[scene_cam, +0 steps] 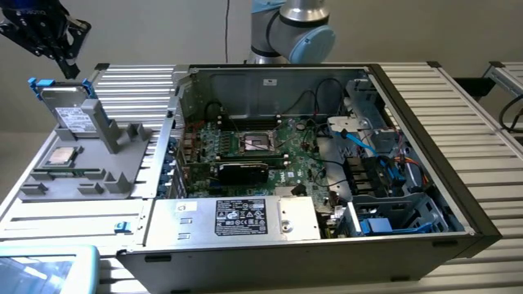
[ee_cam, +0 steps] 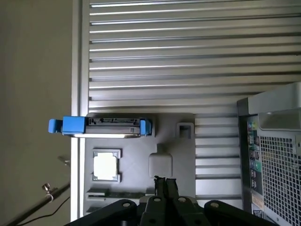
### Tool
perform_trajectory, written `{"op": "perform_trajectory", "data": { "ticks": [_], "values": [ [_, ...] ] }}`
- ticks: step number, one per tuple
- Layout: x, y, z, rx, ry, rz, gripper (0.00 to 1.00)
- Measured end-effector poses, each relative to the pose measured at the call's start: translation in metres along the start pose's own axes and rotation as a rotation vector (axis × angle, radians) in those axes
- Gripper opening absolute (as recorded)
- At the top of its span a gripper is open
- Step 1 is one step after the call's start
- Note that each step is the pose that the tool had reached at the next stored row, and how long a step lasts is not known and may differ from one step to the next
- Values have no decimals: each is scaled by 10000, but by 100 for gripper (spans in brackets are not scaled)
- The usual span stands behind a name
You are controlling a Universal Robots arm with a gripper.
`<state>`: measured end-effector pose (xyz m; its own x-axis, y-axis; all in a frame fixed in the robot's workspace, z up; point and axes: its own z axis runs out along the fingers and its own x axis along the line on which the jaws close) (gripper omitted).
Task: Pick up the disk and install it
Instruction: 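Reach for the disk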
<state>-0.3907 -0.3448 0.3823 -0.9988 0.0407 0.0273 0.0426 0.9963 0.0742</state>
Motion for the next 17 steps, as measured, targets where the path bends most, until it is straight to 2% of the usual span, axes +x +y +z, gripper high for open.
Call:
{"op": "perform_trajectory", "data": {
  "ticks": [13, 14, 17],
  "values": [
    [439, 145, 59, 74, 3, -102, 11],
    [455, 160, 65, 98, 2, -115, 11],
    [499, 214, 81, 255, -1, -147, 11]
  ]
}}
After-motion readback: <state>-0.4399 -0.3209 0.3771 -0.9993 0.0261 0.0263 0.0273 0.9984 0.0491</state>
